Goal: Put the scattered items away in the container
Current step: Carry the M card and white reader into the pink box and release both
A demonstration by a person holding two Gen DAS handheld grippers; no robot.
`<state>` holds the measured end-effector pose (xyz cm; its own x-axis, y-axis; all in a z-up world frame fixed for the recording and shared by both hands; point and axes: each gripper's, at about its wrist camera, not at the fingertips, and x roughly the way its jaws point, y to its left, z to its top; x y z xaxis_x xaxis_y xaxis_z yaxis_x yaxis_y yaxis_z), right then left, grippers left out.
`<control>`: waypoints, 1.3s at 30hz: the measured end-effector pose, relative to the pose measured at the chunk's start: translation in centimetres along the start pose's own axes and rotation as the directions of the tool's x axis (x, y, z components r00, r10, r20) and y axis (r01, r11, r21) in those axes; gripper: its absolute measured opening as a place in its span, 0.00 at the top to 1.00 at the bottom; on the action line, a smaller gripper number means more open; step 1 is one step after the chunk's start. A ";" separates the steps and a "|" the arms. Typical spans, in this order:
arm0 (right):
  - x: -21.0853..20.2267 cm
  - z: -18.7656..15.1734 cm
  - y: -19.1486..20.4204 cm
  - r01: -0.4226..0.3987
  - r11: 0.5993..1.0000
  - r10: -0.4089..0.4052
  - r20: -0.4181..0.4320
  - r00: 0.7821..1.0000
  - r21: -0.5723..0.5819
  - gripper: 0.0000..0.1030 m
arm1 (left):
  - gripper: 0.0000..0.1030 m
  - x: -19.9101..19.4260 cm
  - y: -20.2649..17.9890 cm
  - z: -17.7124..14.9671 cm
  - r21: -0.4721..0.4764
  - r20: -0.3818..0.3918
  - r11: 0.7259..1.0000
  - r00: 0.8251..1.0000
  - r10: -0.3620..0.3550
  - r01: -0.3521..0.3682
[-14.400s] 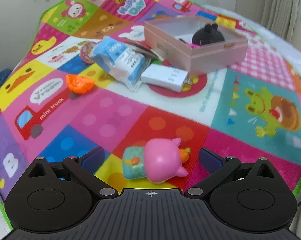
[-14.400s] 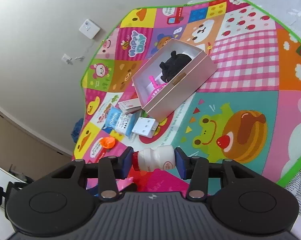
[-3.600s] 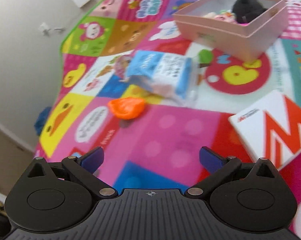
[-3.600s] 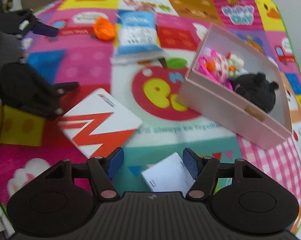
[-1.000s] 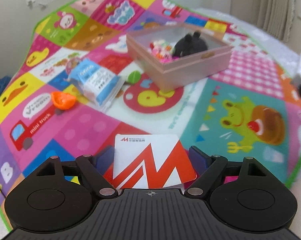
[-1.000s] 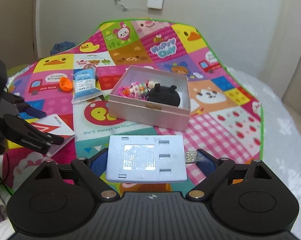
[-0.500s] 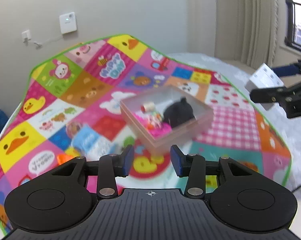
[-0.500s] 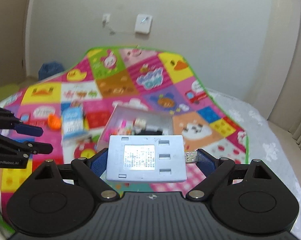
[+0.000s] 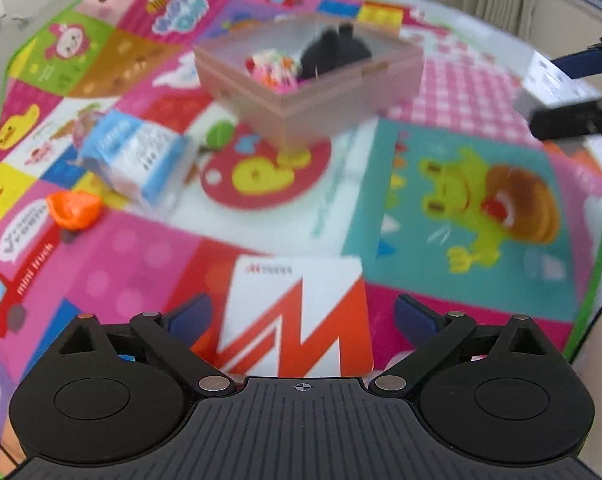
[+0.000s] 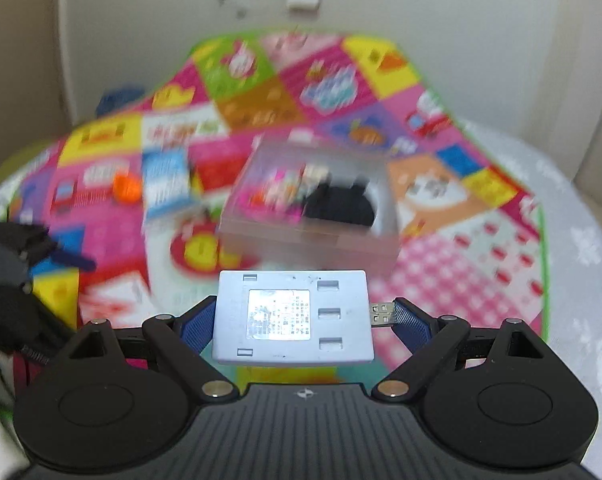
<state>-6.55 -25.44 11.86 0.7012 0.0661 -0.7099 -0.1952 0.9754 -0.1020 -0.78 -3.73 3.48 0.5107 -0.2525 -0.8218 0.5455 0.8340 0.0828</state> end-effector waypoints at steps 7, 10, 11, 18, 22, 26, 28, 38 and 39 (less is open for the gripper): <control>5.1 -4.2 -1.6 -0.004 0.999 0.011 -0.194 0.981 0.039 0.12 | 0.00 1.8 -0.4 -0.2 -0.023 -0.021 1.000 1.000 0.011 -0.012; 6.6 -5.5 -2.6 0.019 0.998 -0.004 -0.213 0.977 0.066 0.11 | 0.00 1.9 0.0 -0.4 -0.043 -0.018 0.999 1.000 0.001 -0.002; 6.9 -5.7 -2.9 0.020 0.997 -0.003 -0.217 0.976 0.077 0.08 | 0.00 1.9 -0.1 -0.4 -0.044 -0.015 0.999 1.000 0.000 0.000; 7.0 -6.3 -3.7 0.001 0.994 0.021 -0.207 0.978 0.105 0.04 | 0.00 2.3 -0.2 -0.1 -0.052 0.002 0.999 1.000 0.005 -0.004; 6.8 -5.9 -3.4 -0.017 0.995 0.037 -0.203 0.979 0.100 0.12 | 0.10 2.0 -0.4 -0.1 -0.040 0.013 0.999 1.000 0.000 0.000; 6.1 -5.1 -2.5 -0.015 0.997 0.029 -0.186 0.982 0.072 0.12 | 0.17 0.7 -1.3 0.1 0.015 0.051 1.000 0.999 0.019 -0.019; 5.2 -4.4 -2.1 -0.003 0.998 0.013 -0.164 0.986 0.061 0.12 | 0.18 -0.4 -1.5 0.2 0.034 0.076 0.999 0.997 0.020 -0.022; -3.1 2.0 -3.2 0.053 0.993 -0.062 0.084 0.995 0.104 0.12 | 0.18 -9.5 0.3 6.7 -0.016 0.348 1.000 0.938 0.012 -0.007; -3.9 3.0 -3.5 0.055 0.992 -0.069 0.121 0.990 0.116 0.12 | 0.18 -10.1 0.4 7.9 -0.015 0.372 1.000 0.928 0.012 -0.007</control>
<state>-6.60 -28.46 17.09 0.7910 0.0240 -0.6114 -0.0759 0.9954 -0.0591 -0.52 -4.73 16.25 0.7279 -0.4072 -0.5518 0.5321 0.8429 0.0799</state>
